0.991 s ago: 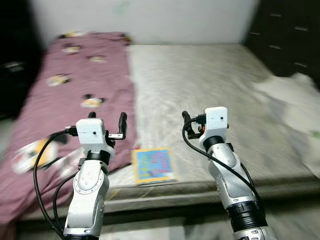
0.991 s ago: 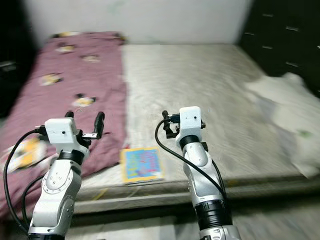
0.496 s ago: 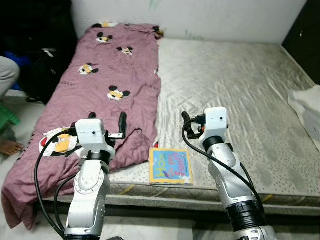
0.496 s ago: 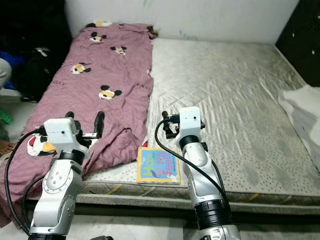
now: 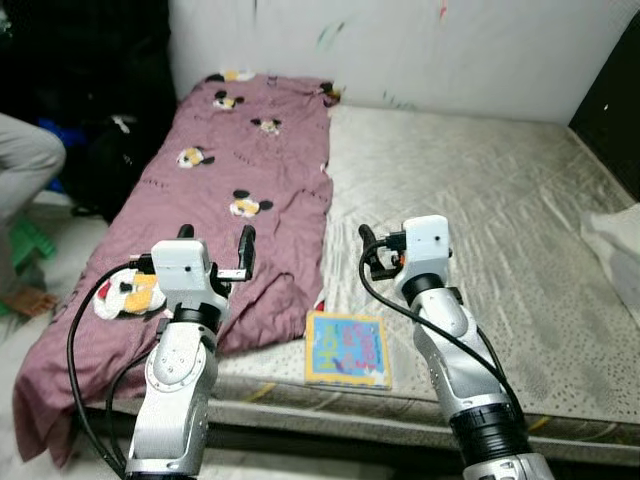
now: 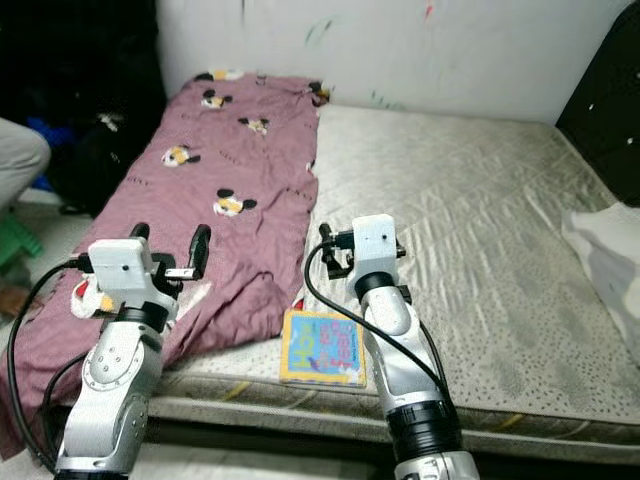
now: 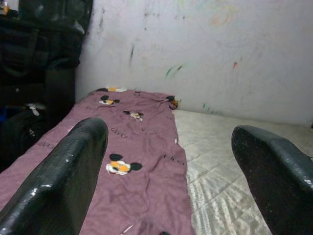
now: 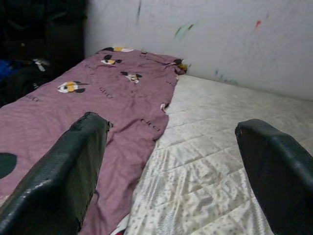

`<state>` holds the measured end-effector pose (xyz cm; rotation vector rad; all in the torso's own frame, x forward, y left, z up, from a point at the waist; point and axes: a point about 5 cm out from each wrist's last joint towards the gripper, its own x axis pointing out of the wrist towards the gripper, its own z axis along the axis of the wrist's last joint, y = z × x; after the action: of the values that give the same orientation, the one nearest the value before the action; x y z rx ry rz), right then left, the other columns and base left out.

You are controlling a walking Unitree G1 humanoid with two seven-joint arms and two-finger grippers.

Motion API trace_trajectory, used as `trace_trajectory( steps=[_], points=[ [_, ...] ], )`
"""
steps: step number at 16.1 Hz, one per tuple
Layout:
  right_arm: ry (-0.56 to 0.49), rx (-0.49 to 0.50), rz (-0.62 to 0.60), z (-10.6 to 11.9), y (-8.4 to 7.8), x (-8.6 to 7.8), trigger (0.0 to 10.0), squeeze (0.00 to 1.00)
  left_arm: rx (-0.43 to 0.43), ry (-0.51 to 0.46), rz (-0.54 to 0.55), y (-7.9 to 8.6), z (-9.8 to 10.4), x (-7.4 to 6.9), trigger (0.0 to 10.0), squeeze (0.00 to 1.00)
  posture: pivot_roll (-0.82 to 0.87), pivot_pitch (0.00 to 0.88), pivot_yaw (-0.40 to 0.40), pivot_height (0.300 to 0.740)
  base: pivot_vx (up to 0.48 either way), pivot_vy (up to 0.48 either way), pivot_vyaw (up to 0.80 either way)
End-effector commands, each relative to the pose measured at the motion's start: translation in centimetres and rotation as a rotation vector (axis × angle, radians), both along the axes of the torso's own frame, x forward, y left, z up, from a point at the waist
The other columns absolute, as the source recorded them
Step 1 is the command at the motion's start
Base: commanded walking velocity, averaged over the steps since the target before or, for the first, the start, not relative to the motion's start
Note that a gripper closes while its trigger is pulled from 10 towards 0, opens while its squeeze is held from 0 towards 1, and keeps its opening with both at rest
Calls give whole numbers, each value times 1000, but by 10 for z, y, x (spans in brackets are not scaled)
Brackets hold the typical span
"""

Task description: Clean up the room

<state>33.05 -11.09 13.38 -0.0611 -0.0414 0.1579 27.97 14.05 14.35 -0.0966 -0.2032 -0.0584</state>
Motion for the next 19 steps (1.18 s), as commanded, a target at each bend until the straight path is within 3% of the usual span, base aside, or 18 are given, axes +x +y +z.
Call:
trace_trajectory(
  steps=[1, 8, 11, 15, 19],
  points=[
    [3, 1, -7, 1, -2, 2, 10000, 0, 0, -5, -5, -2, 1, 0, 10000, 0, -46, 28, -47, 740, 401, 0, 0],
    [26, 28, -44, -3, -8, 4, 10000, 0, -29, 24, 19, 0, -2, 2, 10000, 0, -46, 33, -44, 740, 44, 0, -114],
    [19, 24, -47, -2, -9, 5, 10000, 0, -32, 23, 16, 0, -1, 2, 10000, 0, -47, 36, -43, 740, 0, 409, -800],
    [16, 20, -48, -1, -9, 6, 10000, 0, -35, 27, 15, -2, -2, 3, 10000, 0, -48, 37, -43, 740, 0, 436, 0],
    [18, 20, -51, -2, -9, 6, 10000, 0, -29, 23, 22, -2, -1, 3, 10000, 0, -50, 38, -46, 740, 0, 0, 0]
  ],
)
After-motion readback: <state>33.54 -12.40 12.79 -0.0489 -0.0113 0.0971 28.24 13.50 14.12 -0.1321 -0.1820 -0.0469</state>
